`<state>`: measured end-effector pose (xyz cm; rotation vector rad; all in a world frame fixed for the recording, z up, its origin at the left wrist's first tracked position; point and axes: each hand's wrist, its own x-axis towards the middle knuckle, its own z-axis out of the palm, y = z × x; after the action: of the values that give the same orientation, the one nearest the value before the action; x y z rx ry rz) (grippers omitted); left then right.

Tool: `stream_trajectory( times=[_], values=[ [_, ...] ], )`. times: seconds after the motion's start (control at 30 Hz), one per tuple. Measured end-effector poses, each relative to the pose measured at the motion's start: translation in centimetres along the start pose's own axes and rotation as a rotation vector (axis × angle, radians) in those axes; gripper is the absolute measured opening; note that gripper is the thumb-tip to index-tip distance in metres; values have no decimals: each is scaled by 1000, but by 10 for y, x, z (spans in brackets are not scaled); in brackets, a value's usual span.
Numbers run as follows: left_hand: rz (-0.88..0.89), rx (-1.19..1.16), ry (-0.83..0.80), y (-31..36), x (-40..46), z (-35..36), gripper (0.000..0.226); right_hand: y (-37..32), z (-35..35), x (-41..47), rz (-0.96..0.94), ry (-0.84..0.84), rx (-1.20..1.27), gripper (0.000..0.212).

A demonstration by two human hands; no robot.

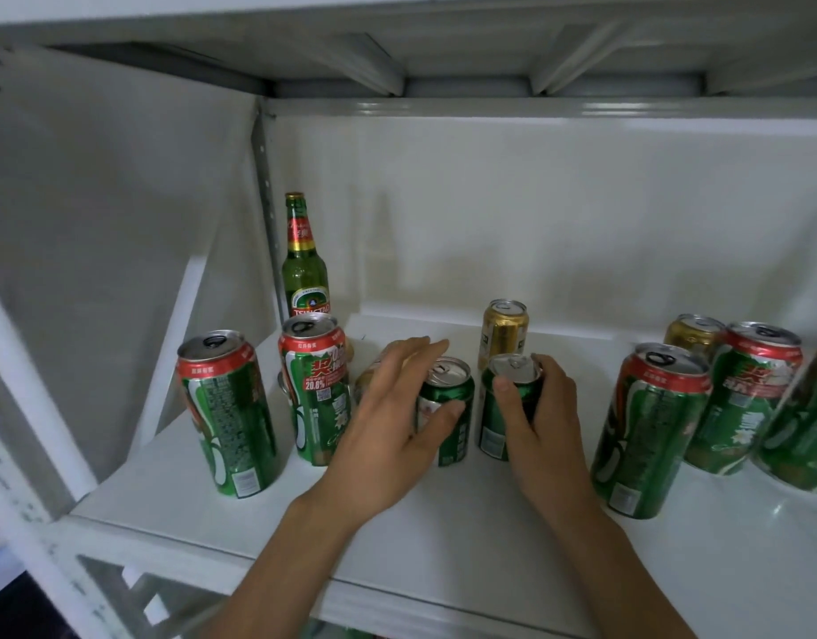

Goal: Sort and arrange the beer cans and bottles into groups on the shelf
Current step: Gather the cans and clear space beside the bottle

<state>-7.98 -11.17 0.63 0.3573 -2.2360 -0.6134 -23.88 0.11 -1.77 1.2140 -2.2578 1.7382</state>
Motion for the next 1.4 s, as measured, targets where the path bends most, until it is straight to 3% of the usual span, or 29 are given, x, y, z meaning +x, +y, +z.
stream_trajectory(
  times=[0.13,0.23,0.33,0.4,0.47,0.57,0.7,0.83,1.03,1.4],
  values=[
    [156,84,290,23,-20,-22,40,-11,-1,-8,-87,172,-9,60],
    [235,216,555,28,-31,-47,30,-26,-7,-13,-349,291,-52,34],
    [167,283,732,21,-45,-78,31,-48,-4,-23,-580,240,-75,24],
    [72,264,768,10,-54,-97,39,-70,8,-37,-643,172,-22,17],
    [-30,190,741,-7,-59,-113,57,-92,28,-50,-582,58,46,19],
    [-165,25,569,-35,-65,-127,91,-107,71,-57,-288,-152,157,45],
    [-272,-155,311,-66,-78,-133,127,-118,121,-53,-10,-212,259,69],
    [-333,-328,176,-76,-81,-138,125,-128,143,-48,67,-224,290,70],
    [-326,-401,156,-82,-79,-148,119,-125,143,-47,139,-89,157,56],
    [-439,-381,269,-132,-76,-190,114,-113,35,-84,299,44,220,55]
  ],
)
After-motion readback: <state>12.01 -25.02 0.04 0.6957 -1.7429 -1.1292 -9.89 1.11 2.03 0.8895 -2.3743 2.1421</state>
